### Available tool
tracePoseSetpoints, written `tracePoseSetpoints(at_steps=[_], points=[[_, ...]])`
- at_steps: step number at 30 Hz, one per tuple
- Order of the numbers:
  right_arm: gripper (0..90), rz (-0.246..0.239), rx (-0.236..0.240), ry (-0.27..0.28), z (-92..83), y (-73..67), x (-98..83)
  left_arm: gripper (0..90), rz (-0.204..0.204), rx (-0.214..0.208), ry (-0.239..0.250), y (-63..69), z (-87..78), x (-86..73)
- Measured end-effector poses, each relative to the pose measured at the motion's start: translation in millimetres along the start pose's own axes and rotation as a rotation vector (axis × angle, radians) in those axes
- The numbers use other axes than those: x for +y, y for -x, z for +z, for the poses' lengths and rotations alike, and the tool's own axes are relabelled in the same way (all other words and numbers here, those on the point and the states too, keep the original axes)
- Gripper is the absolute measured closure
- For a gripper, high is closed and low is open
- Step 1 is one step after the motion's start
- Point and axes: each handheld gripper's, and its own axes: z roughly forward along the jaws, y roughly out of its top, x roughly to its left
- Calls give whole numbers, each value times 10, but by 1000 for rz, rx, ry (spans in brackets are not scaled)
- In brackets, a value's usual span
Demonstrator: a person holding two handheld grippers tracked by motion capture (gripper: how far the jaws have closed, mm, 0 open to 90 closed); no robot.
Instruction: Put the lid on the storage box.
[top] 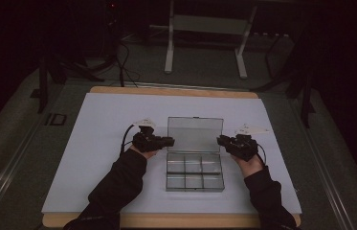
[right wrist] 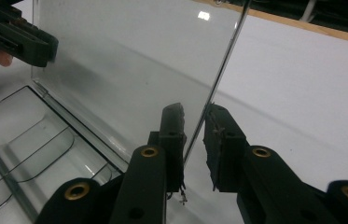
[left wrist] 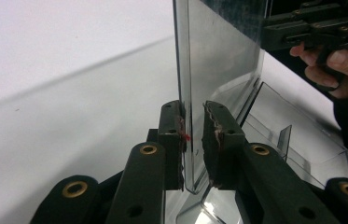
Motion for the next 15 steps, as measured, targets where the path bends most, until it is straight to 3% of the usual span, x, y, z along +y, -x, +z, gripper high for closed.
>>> tracePoseSetpoints(at_steps=[7, 15], points=[[788, -12, 32, 4, -60, 5, -43, 811, 17, 9, 9, 28, -138, 22], [830, -25, 52, 20, -145, -21, -64, 831, 53, 11, 3, 109, -168, 8]])
